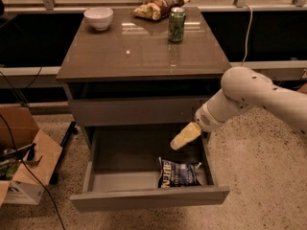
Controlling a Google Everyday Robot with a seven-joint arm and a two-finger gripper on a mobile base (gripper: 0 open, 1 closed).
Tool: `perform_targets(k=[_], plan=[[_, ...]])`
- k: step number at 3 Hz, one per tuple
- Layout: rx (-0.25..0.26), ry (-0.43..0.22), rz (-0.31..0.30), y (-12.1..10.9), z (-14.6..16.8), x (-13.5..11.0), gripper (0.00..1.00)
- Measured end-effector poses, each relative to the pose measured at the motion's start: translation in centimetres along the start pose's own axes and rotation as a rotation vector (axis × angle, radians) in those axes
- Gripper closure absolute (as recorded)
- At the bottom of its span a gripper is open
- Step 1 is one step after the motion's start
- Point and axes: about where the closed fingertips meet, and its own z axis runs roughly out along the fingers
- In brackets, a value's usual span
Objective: Pick blue chip bag from middle drawer and place on counter
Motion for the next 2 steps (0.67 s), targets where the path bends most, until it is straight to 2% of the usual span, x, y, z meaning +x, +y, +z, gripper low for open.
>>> perform_targets(k=[1,2], plan=[[-0.106,-0.043,0.125,-3.3,5.7,1.1,0.0],[-0.145,-0.026,0.152,-3.7,8.4,2.2,0.0]])
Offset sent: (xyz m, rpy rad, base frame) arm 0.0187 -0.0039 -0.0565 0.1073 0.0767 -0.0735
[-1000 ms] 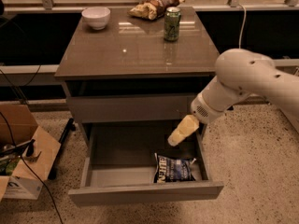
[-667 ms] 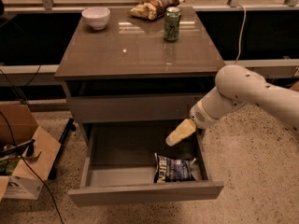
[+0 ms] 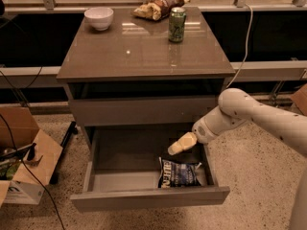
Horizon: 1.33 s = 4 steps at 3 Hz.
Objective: Pick blue chip bag from middle drawer and place on counter
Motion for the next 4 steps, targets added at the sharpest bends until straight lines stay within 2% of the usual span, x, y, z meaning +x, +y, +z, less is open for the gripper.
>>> perform_targets(k=[1,2,3,4], plan=[[0.03,-0.002,0.051,-1.5,1.3,-0.3,0.0],[0.079,0.014,0.137,-4.3,4.5,0.8,0.0],[0.106,0.032,0.215,-6.6,7.3,2.2,0.0],[0.118,0.09,0.293,-8.0,10.3,4.2,0.0]])
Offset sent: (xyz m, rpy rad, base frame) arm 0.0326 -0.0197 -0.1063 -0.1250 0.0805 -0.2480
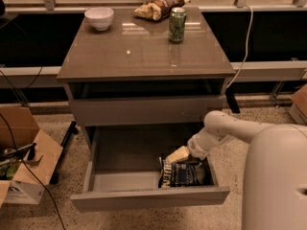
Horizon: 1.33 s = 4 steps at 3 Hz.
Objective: Pick blue chip bag from middle drawer and place on counter
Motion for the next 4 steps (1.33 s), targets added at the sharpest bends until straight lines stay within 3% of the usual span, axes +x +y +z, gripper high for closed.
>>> perform_targets(k=[2,4], plan=[[-0.073,0.111,0.065,1.8,5.4,2.8,0.0],[-0.058,0.125,0.049,4.2,4.9,3.1,0.41]])
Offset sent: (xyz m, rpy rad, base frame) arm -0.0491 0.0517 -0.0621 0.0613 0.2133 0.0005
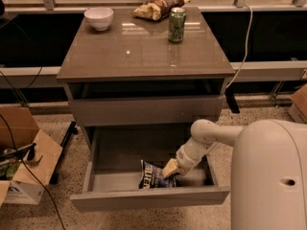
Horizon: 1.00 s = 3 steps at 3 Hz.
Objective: Pick blue chip bag from middle drawer and place on counter
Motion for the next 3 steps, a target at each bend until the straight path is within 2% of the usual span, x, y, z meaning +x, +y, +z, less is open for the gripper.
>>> perform_targets(k=[2,3], plan=[[-0.018,0.013,0.035,0.48,0.16,0.78,0.87],[-0.017,0.001,0.046,0.73,-0.55,0.65,1.0]])
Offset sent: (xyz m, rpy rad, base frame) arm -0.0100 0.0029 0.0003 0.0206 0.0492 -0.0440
